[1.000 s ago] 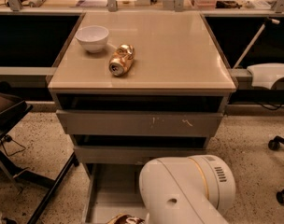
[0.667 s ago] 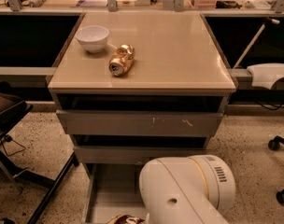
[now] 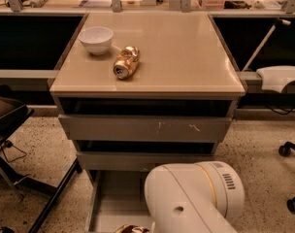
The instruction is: Pick brown chip bag from bottom drawer and place on counter
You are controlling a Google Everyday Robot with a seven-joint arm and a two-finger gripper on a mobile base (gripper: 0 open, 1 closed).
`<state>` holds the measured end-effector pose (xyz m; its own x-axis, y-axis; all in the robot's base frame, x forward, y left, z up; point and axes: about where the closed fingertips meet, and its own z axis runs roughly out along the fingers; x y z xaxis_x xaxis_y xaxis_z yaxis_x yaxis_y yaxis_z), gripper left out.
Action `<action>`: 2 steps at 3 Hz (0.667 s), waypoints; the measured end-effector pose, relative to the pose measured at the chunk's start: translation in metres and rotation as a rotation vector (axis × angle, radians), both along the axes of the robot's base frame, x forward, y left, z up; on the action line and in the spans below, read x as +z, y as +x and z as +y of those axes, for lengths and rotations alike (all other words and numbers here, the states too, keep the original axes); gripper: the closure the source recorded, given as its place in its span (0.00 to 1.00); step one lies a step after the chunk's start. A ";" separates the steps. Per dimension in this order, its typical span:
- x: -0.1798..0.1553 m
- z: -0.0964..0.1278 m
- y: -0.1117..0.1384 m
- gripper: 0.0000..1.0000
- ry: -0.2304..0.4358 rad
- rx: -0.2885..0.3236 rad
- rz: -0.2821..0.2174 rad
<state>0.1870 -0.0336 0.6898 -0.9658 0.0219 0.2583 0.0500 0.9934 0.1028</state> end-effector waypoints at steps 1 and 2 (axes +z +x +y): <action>0.000 0.000 0.000 0.00 0.000 0.001 0.001; 0.000 0.000 0.000 0.00 0.000 0.001 0.001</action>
Offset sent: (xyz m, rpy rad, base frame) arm 0.0000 0.0000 0.0000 0.0000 0.0000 0.0000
